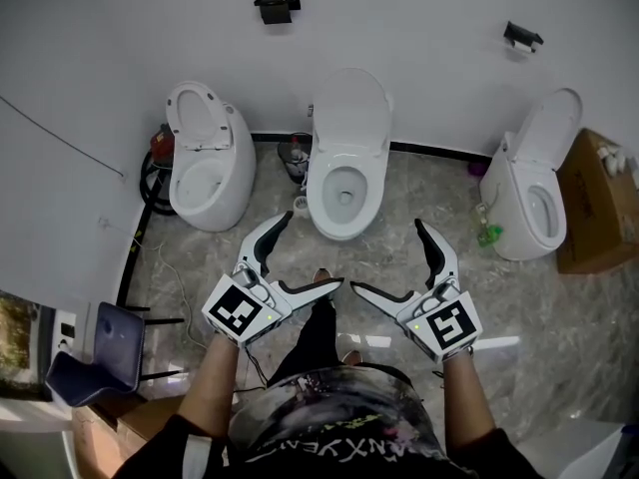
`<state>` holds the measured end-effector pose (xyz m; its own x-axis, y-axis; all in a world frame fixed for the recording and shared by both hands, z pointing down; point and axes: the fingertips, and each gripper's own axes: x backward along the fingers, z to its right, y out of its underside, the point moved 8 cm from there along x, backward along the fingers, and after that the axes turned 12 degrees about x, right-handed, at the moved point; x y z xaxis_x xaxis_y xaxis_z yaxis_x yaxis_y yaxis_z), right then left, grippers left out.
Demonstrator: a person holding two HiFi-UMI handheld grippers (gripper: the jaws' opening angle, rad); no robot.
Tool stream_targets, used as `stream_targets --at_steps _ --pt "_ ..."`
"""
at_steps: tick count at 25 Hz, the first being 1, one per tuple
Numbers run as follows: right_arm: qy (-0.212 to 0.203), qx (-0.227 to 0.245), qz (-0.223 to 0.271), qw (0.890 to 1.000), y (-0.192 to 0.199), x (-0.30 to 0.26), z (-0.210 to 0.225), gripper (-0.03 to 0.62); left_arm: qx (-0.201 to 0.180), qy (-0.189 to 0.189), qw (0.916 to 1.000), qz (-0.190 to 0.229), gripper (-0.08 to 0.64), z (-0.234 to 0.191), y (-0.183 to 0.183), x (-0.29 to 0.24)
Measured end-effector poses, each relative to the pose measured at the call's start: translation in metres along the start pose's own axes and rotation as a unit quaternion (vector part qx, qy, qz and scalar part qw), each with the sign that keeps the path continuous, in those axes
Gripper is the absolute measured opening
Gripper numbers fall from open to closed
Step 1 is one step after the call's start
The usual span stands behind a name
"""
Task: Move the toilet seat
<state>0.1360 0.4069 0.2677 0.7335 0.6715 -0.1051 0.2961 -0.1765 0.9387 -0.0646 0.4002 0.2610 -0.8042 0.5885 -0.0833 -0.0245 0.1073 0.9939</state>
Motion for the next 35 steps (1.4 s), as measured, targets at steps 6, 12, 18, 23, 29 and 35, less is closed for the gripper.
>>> stream_targets --at_steps 6,12,18,23,29,35 --pt "-0.003 -0.007 -0.004 1.000 0.020 -0.036 0.030 0.581 0.006 -0.001 0.9999 -0.011 0.523 -0.040 0.010 -0.029" --pt "0.002 -0.002 -0.011 1.000 0.041 -0.092 0.064 0.581 0.008 -0.018 0.9998 -0.007 0.522 -0.106 0.023 -0.057" --pt "0.007 0.001 -0.024 1.000 0.074 -0.159 0.107 0.581 0.026 -0.020 0.9994 -0.013 0.522 -0.187 0.043 -0.100" --pt "0.004 -0.014 -0.072 0.997 0.115 -0.220 0.138 0.581 0.061 -0.019 0.9975 -0.032 0.522 -0.258 0.069 -0.130" --pt "0.004 -0.027 -0.111 0.993 0.154 -0.283 0.167 0.581 0.094 -0.011 0.9941 -0.054 0.522 -0.325 0.101 -0.159" --pt "0.018 -0.045 -0.134 0.990 0.180 -0.323 0.190 0.581 0.118 0.006 0.9900 -0.077 0.522 -0.367 0.126 -0.188"
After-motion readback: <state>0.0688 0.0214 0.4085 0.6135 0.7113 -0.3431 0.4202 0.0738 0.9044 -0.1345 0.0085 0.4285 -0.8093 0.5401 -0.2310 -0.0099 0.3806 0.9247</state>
